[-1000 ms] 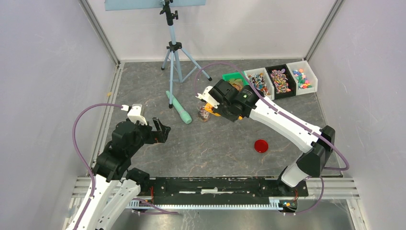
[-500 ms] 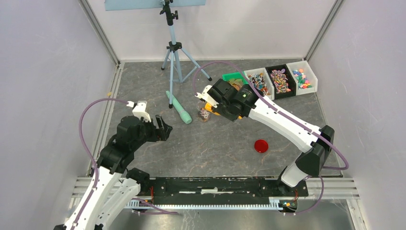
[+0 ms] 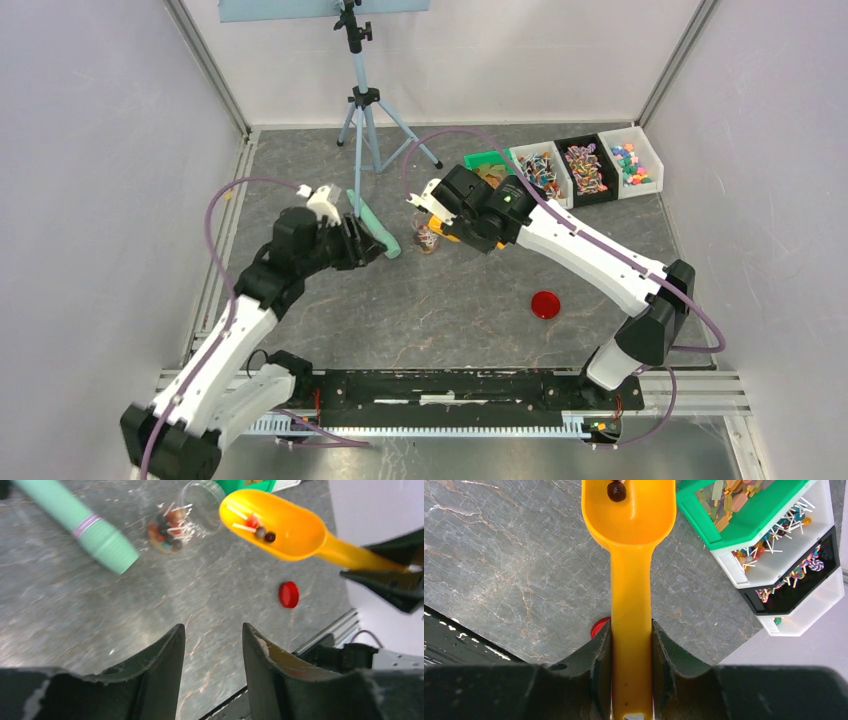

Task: Pack the candies
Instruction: Place the fake candies in the packing bottle.

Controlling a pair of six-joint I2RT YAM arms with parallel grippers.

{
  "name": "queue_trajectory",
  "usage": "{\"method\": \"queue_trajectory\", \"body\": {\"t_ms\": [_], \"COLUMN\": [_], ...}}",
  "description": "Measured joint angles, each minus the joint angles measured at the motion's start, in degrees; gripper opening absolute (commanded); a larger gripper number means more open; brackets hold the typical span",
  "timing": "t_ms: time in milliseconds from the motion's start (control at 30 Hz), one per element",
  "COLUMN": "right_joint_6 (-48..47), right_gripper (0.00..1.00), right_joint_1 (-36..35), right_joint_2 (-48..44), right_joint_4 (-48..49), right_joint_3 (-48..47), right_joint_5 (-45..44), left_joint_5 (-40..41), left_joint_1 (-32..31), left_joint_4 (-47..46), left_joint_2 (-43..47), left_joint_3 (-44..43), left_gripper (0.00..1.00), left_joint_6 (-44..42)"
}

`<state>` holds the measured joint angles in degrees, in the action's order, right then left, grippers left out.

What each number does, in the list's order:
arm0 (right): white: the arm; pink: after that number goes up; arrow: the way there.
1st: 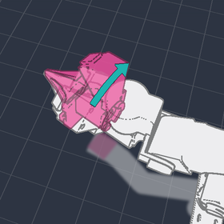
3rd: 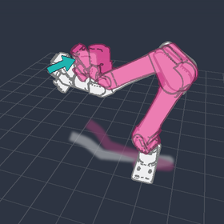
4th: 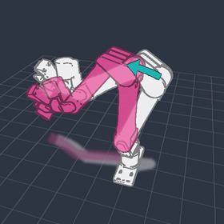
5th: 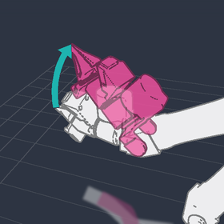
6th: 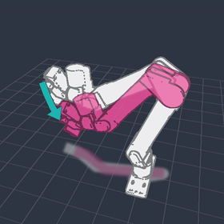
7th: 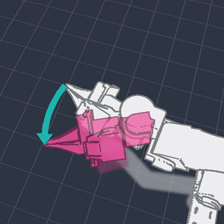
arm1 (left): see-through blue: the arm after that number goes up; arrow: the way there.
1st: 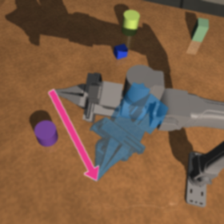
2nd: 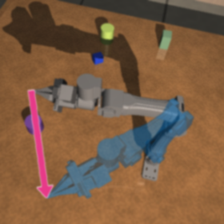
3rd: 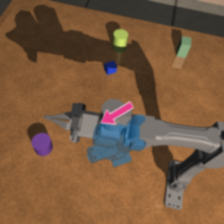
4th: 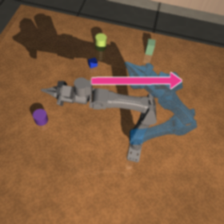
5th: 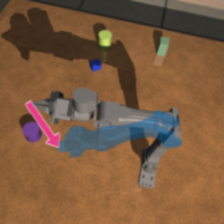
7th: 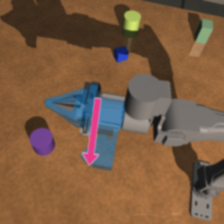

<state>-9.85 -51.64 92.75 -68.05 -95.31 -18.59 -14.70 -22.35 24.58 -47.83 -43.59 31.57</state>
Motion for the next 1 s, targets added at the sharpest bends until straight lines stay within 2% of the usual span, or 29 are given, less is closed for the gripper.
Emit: {"method": "queue_trajectory", "body": {"t_ms": [167, 500, 733, 1000], "right_joint_6": [0.02, 0.13, 0.17, 0.15], "right_gripper": [0.0, 0.0, 0.0, 0.0], "right_joint_1": [0.0, 0.0, 0.0, 0.26], "right_joint_2": [0.0, 0.02, 0.55, 1.07], "right_joint_4": [0.0, 0.02, 0.04, -0.22], "right_joint_3": [0.0, -0.28, -2.19, -2.19], "right_joint_5": [0.07, 0.83, 1.55, 1.4], "left_joint_5": [-4.57, -5.49, -5.31, -4.74], "left_joint_1": [-0.31, -6.12, -10.75, -11.56], "left_joint_4": [-10.03, -27.78, -32.2, -33.7], "left_joint_2": [-10.47, -23.08, -29.03, -30.47], "left_joint_3": [-0.44, -0.74, -2.16, -3.17], "left_gripper": [0.43, 0.38, 0.37, 0.36], "left_joint_6": [6.56, 14.19, 15.67, 15.65]}}
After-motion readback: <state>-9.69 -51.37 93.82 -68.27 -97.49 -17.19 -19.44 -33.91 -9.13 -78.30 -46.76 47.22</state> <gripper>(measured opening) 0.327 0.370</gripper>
